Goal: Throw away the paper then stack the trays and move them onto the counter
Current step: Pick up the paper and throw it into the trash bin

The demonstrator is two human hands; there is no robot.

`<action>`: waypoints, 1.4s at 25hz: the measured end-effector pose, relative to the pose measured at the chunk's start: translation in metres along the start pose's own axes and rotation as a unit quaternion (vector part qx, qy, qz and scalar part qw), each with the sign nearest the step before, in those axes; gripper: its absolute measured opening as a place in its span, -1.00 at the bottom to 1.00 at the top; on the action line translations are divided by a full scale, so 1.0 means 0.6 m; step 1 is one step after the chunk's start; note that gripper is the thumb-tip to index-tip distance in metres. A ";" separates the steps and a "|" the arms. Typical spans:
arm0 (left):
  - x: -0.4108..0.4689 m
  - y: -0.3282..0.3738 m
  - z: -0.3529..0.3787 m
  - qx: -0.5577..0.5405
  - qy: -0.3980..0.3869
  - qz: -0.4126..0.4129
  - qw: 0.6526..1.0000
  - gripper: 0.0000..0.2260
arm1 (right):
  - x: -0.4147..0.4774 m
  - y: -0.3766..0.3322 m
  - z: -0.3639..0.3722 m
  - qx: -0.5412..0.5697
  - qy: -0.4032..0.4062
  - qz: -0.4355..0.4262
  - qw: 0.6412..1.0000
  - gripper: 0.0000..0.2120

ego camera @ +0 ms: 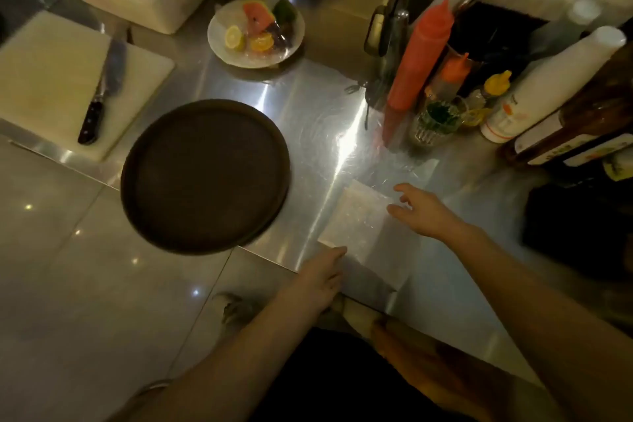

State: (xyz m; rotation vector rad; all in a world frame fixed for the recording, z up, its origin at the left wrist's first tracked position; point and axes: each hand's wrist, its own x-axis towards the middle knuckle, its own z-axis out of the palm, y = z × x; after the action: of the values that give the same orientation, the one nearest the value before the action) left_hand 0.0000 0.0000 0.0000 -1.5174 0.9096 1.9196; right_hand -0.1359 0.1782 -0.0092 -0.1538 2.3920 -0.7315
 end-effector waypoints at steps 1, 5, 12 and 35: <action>0.002 -0.003 0.009 -0.006 -0.004 0.000 1.000 -0.45 | 0.001 0.002 0.001 -0.003 -0.002 0.000 1.000 -0.49; 0.007 -0.011 0.024 0.009 -0.004 0.001 1.000 -0.82 | -0.007 0.008 0.010 -0.013 -0.006 0.001 1.000 -0.58; 0.004 -0.021 0.025 -0.015 0.048 0.022 0.998 -0.89 | -0.023 0.003 0.015 0.031 0.029 -0.027 0.999 -0.68; -0.082 0.084 -0.166 0.009 -0.005 0.243 0.970 -0.85 | -0.128 -0.180 0.102 0.225 0.168 -0.067 0.958 -0.89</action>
State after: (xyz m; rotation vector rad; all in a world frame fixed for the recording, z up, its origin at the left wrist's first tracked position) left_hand 0.0355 -0.1083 0.0428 -1.3575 1.3904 2.2378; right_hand -0.0455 0.0801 0.0502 -0.0010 2.4657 -1.4437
